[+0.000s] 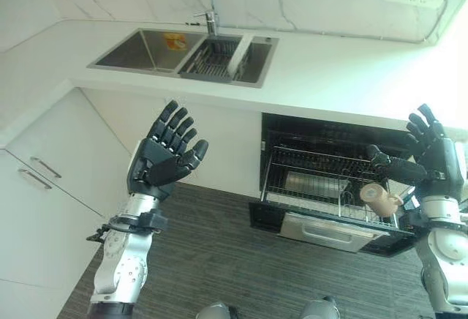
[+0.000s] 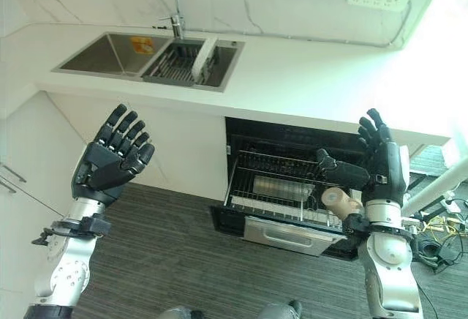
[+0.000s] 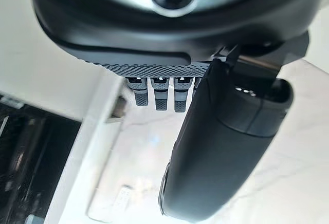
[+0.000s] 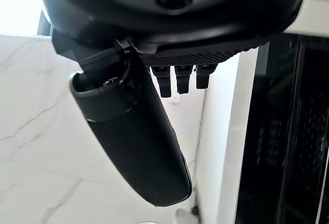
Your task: Place the dishes in the dishwasher.
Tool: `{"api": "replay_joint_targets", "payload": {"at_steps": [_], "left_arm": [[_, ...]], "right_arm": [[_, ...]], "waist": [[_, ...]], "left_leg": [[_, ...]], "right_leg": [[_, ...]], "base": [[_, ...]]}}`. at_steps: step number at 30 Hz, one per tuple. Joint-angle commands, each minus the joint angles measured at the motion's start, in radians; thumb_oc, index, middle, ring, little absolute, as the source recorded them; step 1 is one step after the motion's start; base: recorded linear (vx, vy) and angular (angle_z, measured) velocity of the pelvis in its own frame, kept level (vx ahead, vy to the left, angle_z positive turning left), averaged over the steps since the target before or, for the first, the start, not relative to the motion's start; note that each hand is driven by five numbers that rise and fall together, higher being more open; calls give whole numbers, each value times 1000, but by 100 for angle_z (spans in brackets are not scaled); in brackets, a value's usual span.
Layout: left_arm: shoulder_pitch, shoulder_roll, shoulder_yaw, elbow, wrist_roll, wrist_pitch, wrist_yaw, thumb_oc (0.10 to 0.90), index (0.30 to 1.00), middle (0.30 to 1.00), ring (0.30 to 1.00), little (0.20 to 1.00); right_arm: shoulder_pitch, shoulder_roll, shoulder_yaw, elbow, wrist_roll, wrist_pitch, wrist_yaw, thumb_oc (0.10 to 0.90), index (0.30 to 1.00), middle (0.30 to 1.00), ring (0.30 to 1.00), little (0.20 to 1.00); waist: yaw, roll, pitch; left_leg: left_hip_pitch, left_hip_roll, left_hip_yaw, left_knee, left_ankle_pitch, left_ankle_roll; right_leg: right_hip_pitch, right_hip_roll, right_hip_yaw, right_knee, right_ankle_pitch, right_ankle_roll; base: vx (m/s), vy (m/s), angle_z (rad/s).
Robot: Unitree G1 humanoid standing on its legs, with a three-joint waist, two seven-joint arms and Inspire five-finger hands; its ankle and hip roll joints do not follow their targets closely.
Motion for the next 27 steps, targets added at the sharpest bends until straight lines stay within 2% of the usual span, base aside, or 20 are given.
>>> {"api": "replay_joint_targets", "payload": {"at_steps": [1, 3, 6, 7, 9, 12, 19, 22, 23, 24, 25, 27], "left_arm": [[-63, 42, 72, -158, 44, -71, -62, 800, 900, 900, 900, 900], [-72, 55, 63, -141, 47, -77, -66, 800, 900, 900, 900, 900], [-62, 57, 59, -136, 40, -82, -77, 800, 900, 900, 900, 900], [-33, 41, 51, -162, 58, -82, -69, 800, 900, 900, 900, 900], [-24, 38, 47, -171, 54, -83, -72, 800, 900, 900, 900, 900], [-14, 26, 37, -178, 49, -90, -67, 800, 900, 900, 900, 900], [-26, -10, 25, -170, -36, -84, -48, 800, 900, 900, 900, 900], [-19, -39, 24, -180, -43, -85, -62, 800, 900, 900, 900, 900], [-15, -50, 28, -181, -49, -78, -82, 800, 900, 900, 900, 900], [-13, -53, 31, -181, -48, -75, -90, 800, 900, 900, 900, 900], [-13, -53, 32, -181, -48, -74, -92, 800, 900, 900, 900, 900], [-12, -48, 25, -178, -50, -86, -89, 800, 900, 900, 900, 900]], "right_arm": [[-123, -107, -22, -71, -27, -96, 15, 800, 900, 900, 900, 900], [-146, -106, -1, -64, -28, -89, 11, 800, 900, 900, 900, 900], [-154, -104, 18, -64, -42, -91, 10, 800, 900, 900, 900, 900], [-151, -115, 23, -60, -20, -105, 18, 800, 900, 900, 900, 900], [-142, -121, 24, -57, -9, -117, 24, 800, 900, 900, 900, 900], [-148, -131, 45, -50, -11, -120, 24, 800, 900, 900, 900, 900], [-170, -132, 71, -39, -15, -100, 29, 800, 900, 900, 900, 900], [-170, -141, 56, -38, -15, -91, 43, 800, 900, 900, 900, 900], [-171, -140, 54, -32, -25, -91, 47, 800, 900, 900, 900, 900], [-173, -142, 52, -31, -28, -89, 47, 800, 900, 900, 900, 900], [-174, -143, 52, -31, -28, -88, 48, 800, 900, 900, 900, 900], [-183, -143, 55, -31, -31, -80, 52, 800, 900, 900, 900, 900]], "waist": [[43, 22, -33], [51, 17, -36], [49, 1, -39], [52, -30, -41], [58, -36, -47], [65, -31, -59], [65, -32, -76], [82, -60, -59], [84, -63, -49], [81, -62, -46], [80, -61, -46], [69, -48, -47]], "left_leg": [[158, 96, -24, -197, 34, -119], [148, 87, -11, -197, 31, -110], [137, 57, -11, -197, 30, -103], [133, 13, -5, -197, 28, -105], [125, -2, 3, -197, 32, -105], [125, 2, 10, -197, 52, -115], [145, -4, 42, -197, 74, -141], [148, -29, 66, -184, 219, -183], [119, -11, 67, -155, 251, -195], [113, 12, 82, -170, 258, -195], [115, 15, 86, -176, 259, -195], [114, 67, 98, -197, 235, -189]], "right_leg": [[66, 107, -142, 166, -280, 71], [60, 164, -159, 157, -318, 64], [78, 287, -167, 66, -366, 42], [52, 336, -149, 35, -439, 4], [47, 331, -140, 35, -464, -7], [60, 342, -118, 35, -512, -26], [67, 333, -100, 35, -539, -42], [78, 298, -90, 35, -549, -58], [81, 292, -87, 35, -549, -60], [80, 290, -87, 35, -549, -59], [80, 289, -86, 35, -548, -58], [76, 294, -85, 35, -548, -53]], "base": [[-18, 291, -23], [-22, 181, -37], [14, 29, -8], [18, -79, 10], [29, -92, 7], [67, -127, -6], [107, -136, -10], [94, -96, 2], [64, 19, 8], [47, 50, 7], [59, 123, -4], [82, 246, 9]]}}
